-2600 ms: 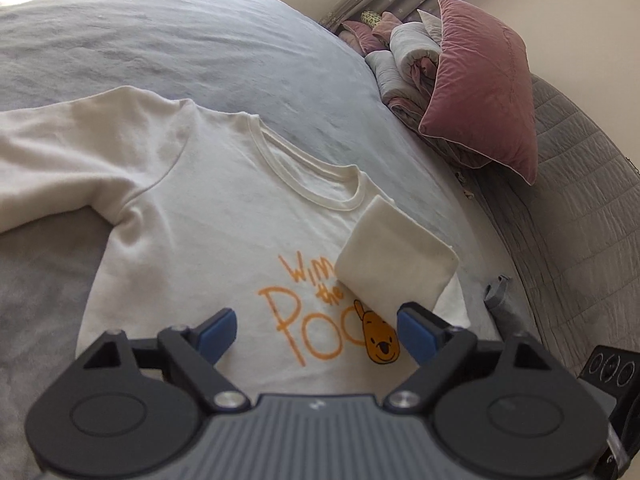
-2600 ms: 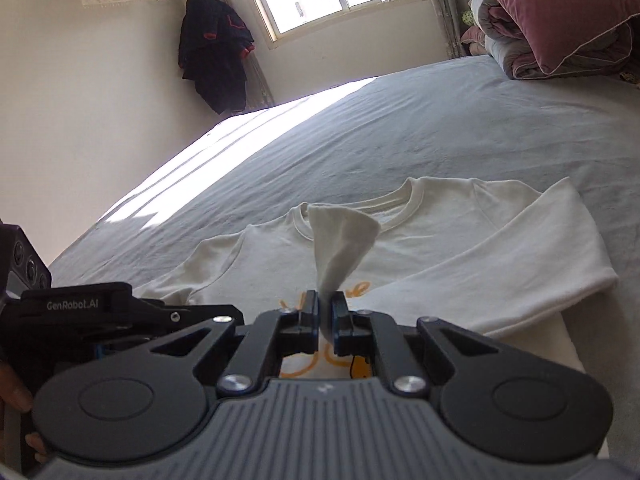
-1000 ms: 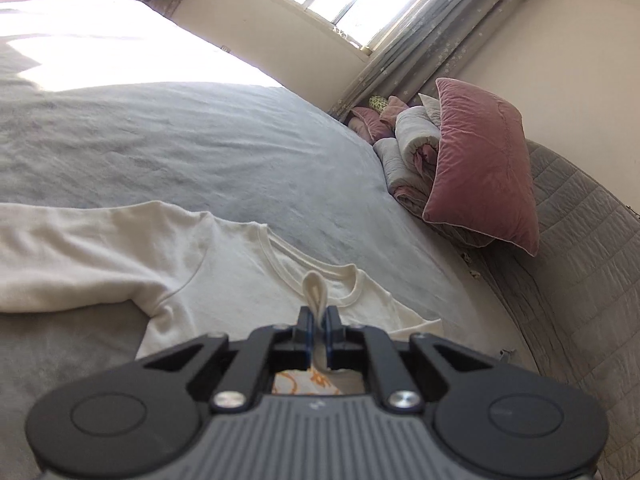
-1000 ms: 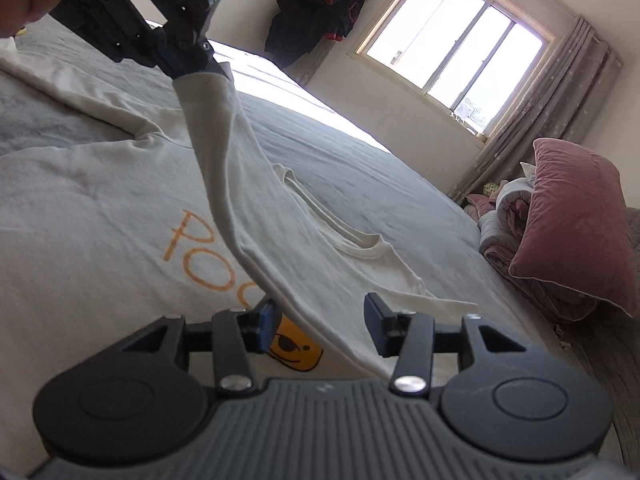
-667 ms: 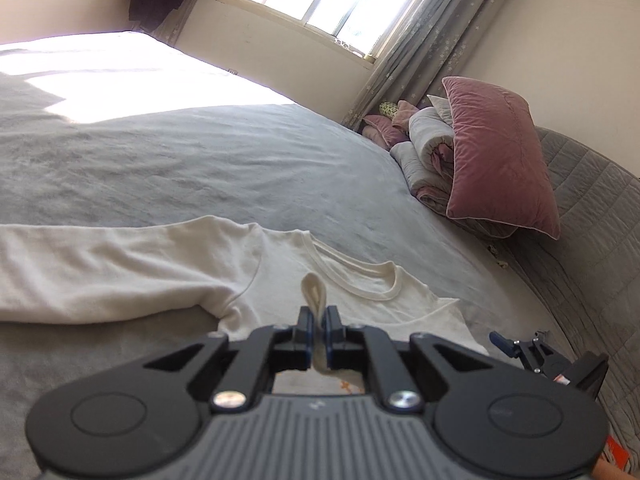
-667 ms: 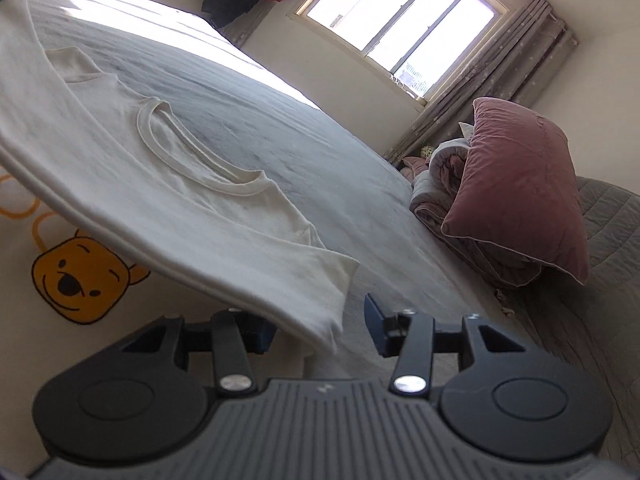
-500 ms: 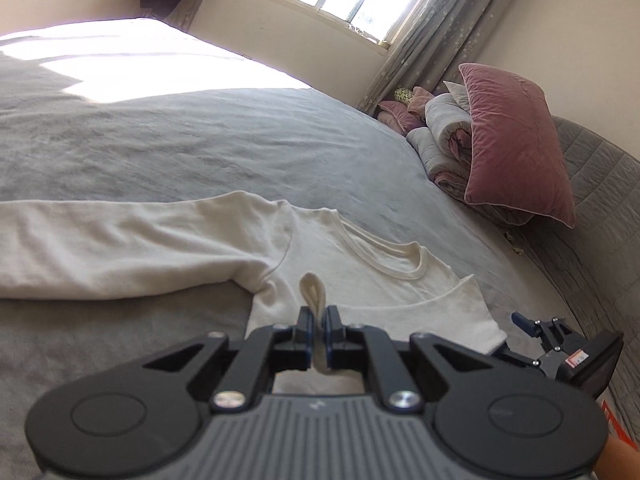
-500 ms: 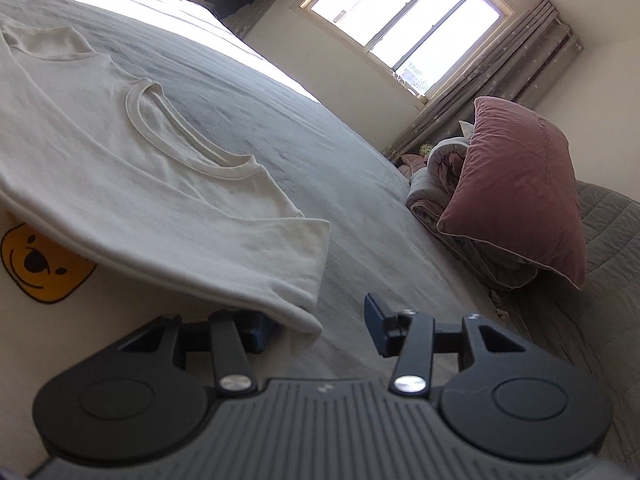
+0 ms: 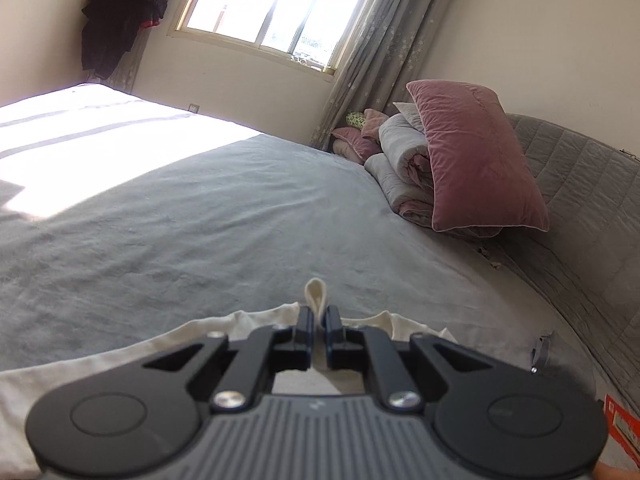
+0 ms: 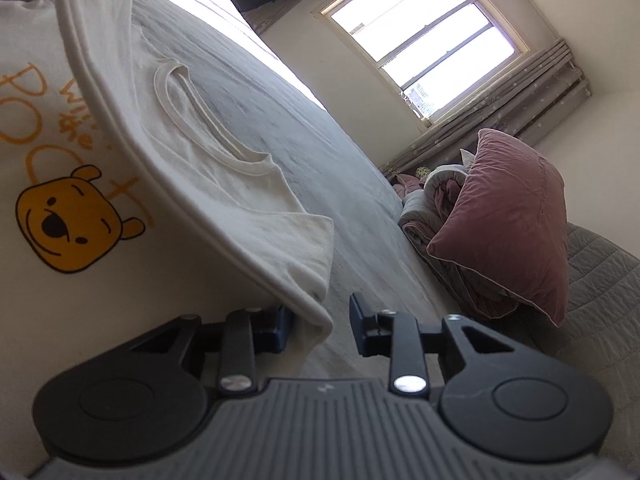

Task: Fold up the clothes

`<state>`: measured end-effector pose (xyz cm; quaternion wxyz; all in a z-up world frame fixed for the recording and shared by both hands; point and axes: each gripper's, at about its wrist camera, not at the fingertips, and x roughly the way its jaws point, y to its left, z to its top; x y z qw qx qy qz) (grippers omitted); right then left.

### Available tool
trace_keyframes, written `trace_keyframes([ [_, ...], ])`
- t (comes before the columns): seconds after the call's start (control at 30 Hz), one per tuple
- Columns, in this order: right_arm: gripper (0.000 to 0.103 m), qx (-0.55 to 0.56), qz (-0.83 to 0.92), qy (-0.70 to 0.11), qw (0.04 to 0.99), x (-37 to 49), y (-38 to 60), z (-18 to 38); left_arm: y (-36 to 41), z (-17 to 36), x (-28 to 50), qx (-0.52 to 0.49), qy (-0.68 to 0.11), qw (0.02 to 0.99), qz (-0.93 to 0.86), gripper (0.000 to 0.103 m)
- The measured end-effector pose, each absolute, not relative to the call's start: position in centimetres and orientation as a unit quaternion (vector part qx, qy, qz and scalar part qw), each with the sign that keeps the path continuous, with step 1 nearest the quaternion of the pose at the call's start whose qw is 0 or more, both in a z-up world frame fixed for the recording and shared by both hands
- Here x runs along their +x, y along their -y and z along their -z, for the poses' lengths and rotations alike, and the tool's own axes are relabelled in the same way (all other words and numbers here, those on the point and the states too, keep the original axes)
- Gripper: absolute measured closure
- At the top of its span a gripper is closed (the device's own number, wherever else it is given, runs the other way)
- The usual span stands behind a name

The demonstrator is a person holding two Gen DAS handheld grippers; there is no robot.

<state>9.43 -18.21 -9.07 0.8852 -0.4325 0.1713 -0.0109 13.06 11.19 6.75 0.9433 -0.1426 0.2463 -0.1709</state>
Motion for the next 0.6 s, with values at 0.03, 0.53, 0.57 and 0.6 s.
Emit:
trace_keyframes([
  [0.03, 0.072, -0.441, 0.011, -0.168, 0.882, 9.3, 18.0, 9.2, -11.0, -7.1, 13.4, -0.14, -0.242, 0.944, 0.175, 0.097],
  [0.53, 0.099, -0.45, 0.13, -0.172, 0.867, 12.8, 19.7, 8.5, -9.4, -7.9, 17.5, -0.142, -0.226, 0.939, 0.218, 0.097],
  [0.57, 0.099, -0.457, 0.129, -0.177, 0.862, 12.9, 19.7, 8.7, -9.6, -6.9, 18.1, -0.142, -0.239, 0.937, 0.212, 0.097],
  [0.6, 0.099, -0.463, 0.126, -0.185, 0.858, 13.1, 19.7, 8.9, -9.7, -6.0, 18.7, -0.141, -0.251, 0.935, 0.206, 0.097],
])
